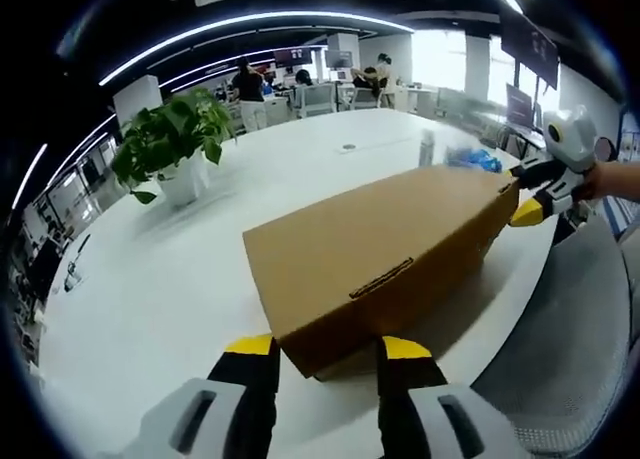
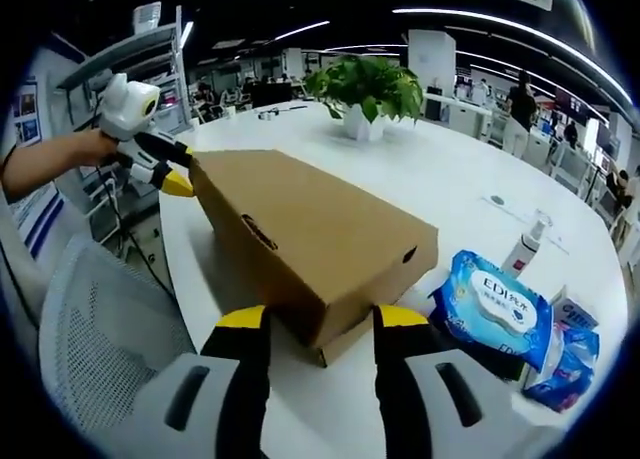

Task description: Operate the shoe box by opening the lid, removing the specified soft item, and placing it in the target area until the item is outside and the box remains undamaged.

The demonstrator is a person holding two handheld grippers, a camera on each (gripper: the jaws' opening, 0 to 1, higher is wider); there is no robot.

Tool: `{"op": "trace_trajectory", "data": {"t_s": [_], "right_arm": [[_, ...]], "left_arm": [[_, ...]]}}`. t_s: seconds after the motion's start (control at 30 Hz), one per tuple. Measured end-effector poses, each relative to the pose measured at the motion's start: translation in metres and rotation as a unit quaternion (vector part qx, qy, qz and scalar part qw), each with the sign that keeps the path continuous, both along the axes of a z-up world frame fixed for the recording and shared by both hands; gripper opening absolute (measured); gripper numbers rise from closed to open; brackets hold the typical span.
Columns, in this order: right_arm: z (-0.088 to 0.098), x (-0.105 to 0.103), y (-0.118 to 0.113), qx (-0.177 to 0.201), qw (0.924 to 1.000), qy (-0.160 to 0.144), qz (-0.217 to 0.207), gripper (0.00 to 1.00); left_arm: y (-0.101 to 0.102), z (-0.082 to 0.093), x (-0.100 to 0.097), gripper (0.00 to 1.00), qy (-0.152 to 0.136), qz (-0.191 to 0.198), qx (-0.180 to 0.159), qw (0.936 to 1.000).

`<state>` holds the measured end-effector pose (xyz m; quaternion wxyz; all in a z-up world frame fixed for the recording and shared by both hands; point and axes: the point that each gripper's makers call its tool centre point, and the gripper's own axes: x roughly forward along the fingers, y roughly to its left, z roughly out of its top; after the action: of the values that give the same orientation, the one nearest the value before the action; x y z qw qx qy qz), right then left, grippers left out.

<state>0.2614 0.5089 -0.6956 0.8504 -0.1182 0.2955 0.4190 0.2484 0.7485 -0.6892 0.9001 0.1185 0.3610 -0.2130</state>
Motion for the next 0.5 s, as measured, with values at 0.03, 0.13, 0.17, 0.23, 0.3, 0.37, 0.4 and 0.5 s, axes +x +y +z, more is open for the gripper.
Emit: {"op": "trace_trajectory", "data": {"t_s": [0.03, 0.13, 0.17, 0.23, 0.3, 0.37, 0.4, 0.5], "right_arm": [[-0.001, 0.0, 0.0, -0.001, 1.0, 0.0, 0.002, 0.39], [-0.005, -0.002, 0.0, -0.001, 1.0, 0.008, 0.002, 0.39], [-0.006, -0.002, 0.0, -0.001, 0.9999, 0.012, 0.002, 0.39], [-0.009, -0.003, 0.0, -0.001, 0.9998, 0.019, 0.001, 0.39], [-0.011, -0.003, 0.001, -0.003, 0.9998, 0.021, 0.002, 0.39], [-0.014, -0.004, 0.001, -0.006, 0.9997, 0.024, 0.003, 0.38], [-0.015, -0.004, 0.001, -0.006, 0.9996, 0.026, 0.003, 0.38], [-0.018, -0.003, 0.0, -0.008, 0.9996, 0.029, -0.001, 0.36]], "left_arm": [[0.0, -0.002, -0.001, 0.39, 0.004, -0.001, 0.0, 1.0], [-0.001, -0.008, -0.002, 0.39, 0.014, -0.003, -0.001, 0.9999], [-0.001, -0.01, -0.002, 0.39, 0.018, -0.004, -0.002, 0.9998], [-0.001, -0.014, -0.002, 0.4, 0.027, 0.0, -0.009, 0.9996], [0.0, -0.018, -0.001, 0.4, 0.03, -0.001, -0.01, 0.9995], [-0.001, -0.021, -0.002, 0.39, 0.033, -0.002, -0.011, 0.9994], [0.0, -0.022, -0.002, 0.39, 0.035, -0.001, -0.013, 0.9993], [0.0, -0.025, -0.001, 0.39, 0.038, 0.0, -0.02, 0.9991]]}}
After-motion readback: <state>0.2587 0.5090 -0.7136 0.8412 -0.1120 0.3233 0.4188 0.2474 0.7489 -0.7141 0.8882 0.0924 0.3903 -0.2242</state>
